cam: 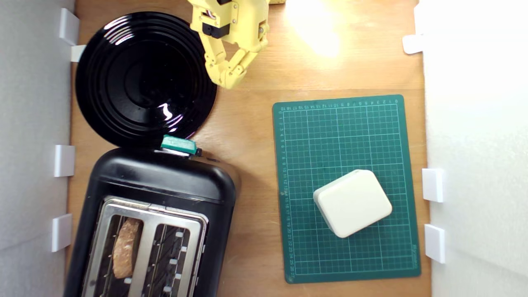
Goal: Start toaster
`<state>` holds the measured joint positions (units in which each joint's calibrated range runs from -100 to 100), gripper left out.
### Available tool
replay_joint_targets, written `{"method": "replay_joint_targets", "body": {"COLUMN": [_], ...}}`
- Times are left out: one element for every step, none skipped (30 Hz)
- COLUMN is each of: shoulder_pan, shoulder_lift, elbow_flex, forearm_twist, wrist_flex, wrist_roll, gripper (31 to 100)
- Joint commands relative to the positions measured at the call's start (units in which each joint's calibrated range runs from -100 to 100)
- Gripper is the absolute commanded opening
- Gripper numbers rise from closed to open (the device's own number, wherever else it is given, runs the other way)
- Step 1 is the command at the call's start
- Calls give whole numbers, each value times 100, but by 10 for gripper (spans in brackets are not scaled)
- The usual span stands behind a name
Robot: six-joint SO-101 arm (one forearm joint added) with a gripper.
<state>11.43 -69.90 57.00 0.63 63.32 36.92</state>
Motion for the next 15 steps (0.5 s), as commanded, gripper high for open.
{"method": "replay_joint_targets", "body": {"shoulder_pan": [460, 531, 595, 642, 674, 682, 698, 706, 706, 706, 714, 714, 714, 714, 714], "shoulder_lift": [1020, 1212, 1395, 1603, 1736, 1878, 2028, 2161, 2286, 2419, 2519, 2627, 2719, 2811, 2919], "elbow_flex": [-1415, -1624, -1815, -2042, -2188, -2342, -2497, -2642, -2778, -2915, -3033, -3178, -3333, -3505, -3678], "forearm_twist": [-44, -44, -44, -44, -44, 12, 22, 50, 59, 59, 59, 59, 59, 59, 59], "wrist_flex": [11, 11, 11, 11, 2, 2, 2, 2, 2, 2, 2, -6, -6, -6, -15], "wrist_roll": [588, 698, 803, 924, 1007, 1118, 1228, 1332, 1432, 1511, 1579, 1616, 1642, 1647, 1642], "gripper": [314, 314, 314, 314, 314, 314, 314, 314, 314, 314, 314, 314, 314, 314, 314]}}
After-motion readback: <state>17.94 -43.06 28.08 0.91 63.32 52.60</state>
